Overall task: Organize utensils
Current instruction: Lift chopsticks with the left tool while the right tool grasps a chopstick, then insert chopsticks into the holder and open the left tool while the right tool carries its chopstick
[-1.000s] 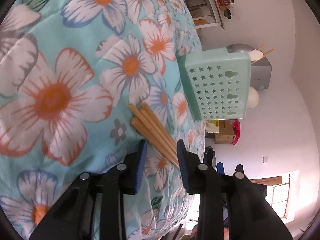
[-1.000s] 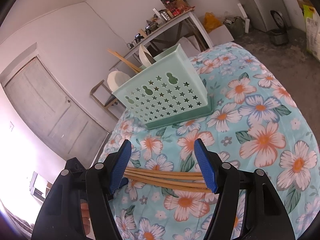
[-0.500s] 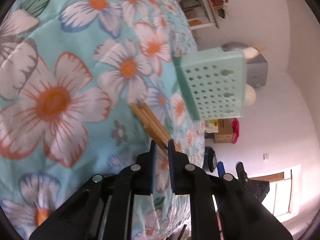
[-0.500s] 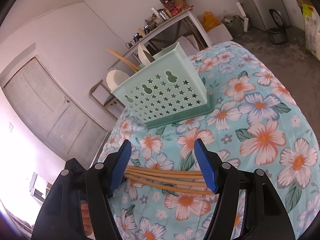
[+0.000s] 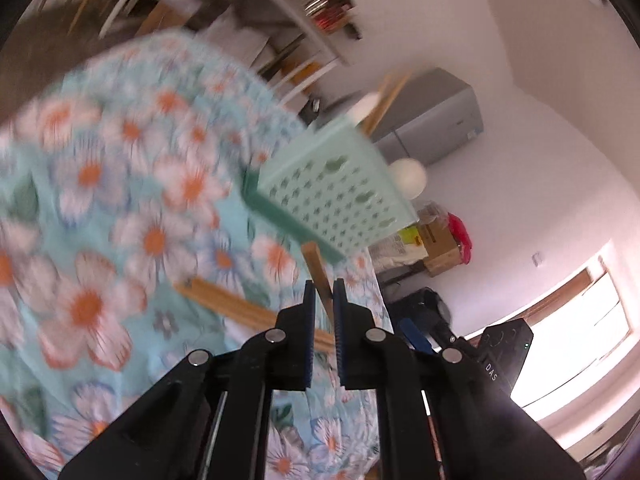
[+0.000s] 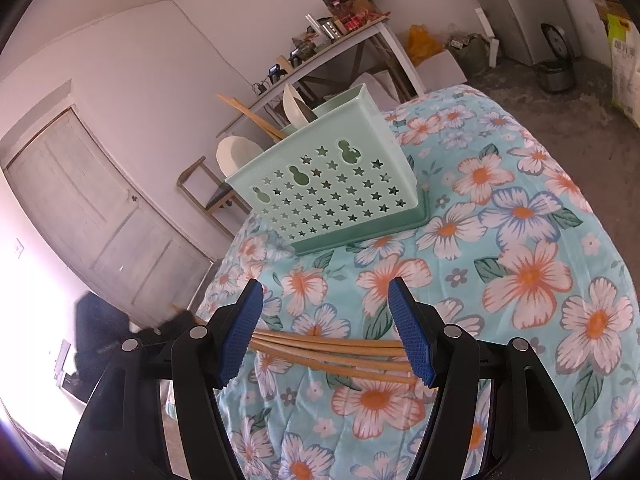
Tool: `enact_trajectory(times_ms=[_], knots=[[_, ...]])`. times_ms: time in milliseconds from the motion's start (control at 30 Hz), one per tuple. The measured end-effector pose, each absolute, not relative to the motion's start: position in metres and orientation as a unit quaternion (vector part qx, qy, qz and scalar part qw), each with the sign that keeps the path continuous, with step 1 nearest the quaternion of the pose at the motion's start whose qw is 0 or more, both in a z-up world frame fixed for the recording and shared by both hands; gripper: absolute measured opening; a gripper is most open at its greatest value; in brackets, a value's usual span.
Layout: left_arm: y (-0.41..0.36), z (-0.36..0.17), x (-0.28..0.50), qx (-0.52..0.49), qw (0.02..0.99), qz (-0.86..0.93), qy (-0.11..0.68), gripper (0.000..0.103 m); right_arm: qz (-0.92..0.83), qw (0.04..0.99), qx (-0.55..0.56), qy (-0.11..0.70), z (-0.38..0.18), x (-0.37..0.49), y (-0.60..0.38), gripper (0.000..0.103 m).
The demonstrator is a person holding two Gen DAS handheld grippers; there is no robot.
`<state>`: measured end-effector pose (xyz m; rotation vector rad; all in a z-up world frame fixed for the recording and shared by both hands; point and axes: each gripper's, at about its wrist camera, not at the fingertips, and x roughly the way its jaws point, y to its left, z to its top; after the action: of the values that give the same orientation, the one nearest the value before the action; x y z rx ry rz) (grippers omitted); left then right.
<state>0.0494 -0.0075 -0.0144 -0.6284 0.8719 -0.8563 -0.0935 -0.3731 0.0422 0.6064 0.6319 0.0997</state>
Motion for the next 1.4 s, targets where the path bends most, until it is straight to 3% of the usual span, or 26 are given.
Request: enact_trajectory(times_ms=[367, 667, 967, 1100, 1400], knots=[[0.040, 0.043, 0.061, -0.280, 0.839, -0.359, 0.298, 0.006, 0.135, 0.923, 0.154, 0.325, 0.050, -0.077, -0.300, 0.061], [0.073, 0.056, 0.073, -0.305, 0.856, -0.333, 0.253, 0.006, 0.147, 0.916, -0.115, 0.356, 0.024, -0.036, -0.194, 0.039], [0.100, 0.055, 0.083, -0.327, 0.859, -0.315, 0.234, 0.006, 0.152, 0.872, -0.279, 0.372, -0.015, -0.014, -0.145, 0.023], [0.107, 0.050, 0.086, -0.335, 0.859, -0.308, 0.236, 0.006, 0.135, 0.868, -0.315, 0.359, -0.026, -0.015, -0.136, 0.013], [0.111, 0.051, 0.086, -0.336, 0.858, -0.309, 0.233, 0.006, 0.117, 0.901, -0.242, 0.340, 0.007, -0.014, -0.159, 0.009]])
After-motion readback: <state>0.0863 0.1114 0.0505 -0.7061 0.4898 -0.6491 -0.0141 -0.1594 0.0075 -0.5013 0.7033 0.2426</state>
